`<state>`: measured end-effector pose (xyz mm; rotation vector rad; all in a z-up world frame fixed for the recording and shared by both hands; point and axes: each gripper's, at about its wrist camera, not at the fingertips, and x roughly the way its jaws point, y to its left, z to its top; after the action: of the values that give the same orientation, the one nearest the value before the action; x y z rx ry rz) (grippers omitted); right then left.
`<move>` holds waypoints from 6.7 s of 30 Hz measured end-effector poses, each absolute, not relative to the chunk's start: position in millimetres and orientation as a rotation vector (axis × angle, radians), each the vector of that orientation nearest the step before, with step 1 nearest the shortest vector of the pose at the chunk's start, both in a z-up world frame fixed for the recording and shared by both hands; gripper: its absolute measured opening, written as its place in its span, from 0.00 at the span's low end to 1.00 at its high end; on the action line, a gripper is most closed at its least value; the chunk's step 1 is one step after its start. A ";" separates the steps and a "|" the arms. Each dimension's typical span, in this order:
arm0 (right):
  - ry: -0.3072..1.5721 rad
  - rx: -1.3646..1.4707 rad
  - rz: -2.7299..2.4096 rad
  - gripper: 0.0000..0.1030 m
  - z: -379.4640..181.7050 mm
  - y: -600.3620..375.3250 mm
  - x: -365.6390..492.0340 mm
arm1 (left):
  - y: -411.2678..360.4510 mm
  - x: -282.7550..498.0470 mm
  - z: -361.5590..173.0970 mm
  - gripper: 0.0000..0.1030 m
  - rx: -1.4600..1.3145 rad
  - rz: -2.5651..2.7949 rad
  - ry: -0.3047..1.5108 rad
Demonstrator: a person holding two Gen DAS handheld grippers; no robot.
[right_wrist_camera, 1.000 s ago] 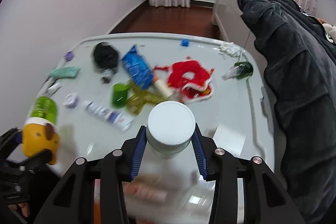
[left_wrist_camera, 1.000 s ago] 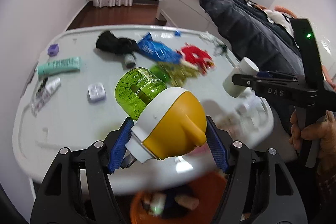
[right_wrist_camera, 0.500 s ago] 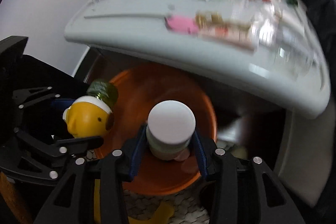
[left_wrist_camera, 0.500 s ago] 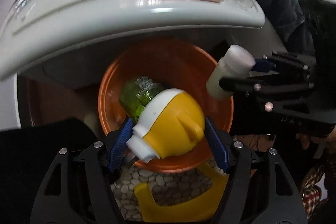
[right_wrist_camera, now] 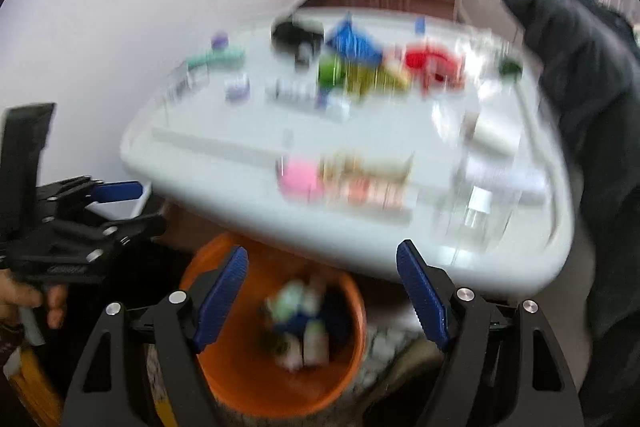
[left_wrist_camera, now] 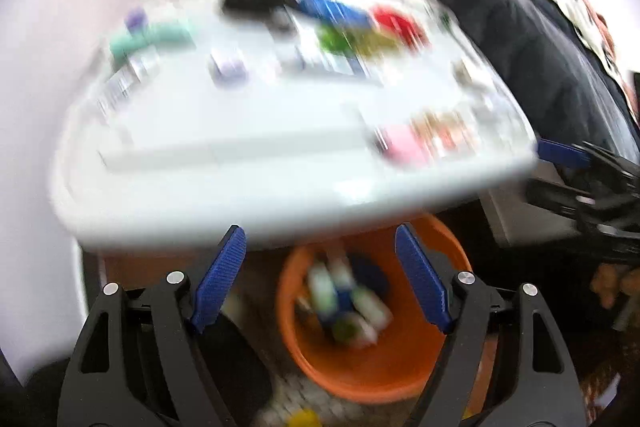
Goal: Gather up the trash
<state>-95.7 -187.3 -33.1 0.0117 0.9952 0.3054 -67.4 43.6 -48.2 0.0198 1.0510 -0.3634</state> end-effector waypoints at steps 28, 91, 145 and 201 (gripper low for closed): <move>0.827 0.101 0.245 0.82 -10.8 -213.6 -36.5 | 55.5 84.7 -78.9 0.35 -0.011 -0.090 1.024; 1.409 0.147 0.396 0.63 -148.2 -157.3 -133.4 | 3.8 -119.2 -120.5 0.57 -0.059 -0.538 1.343; 0.946 0.126 0.174 0.85 -26.1 -229.1 30.8 | 99.3 147.1 -49.9 0.33 0.142 -0.426 1.055; 0.992 -0.017 0.190 0.86 -60.3 -190.3 59.4 | 50.7 61.8 -46.7 0.22 -0.040 -0.278 0.979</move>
<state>59.4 -190.3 -60.3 -0.0170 0.9917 0.1902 61.8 50.7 -46.7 -0.0399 0.9792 -0.2775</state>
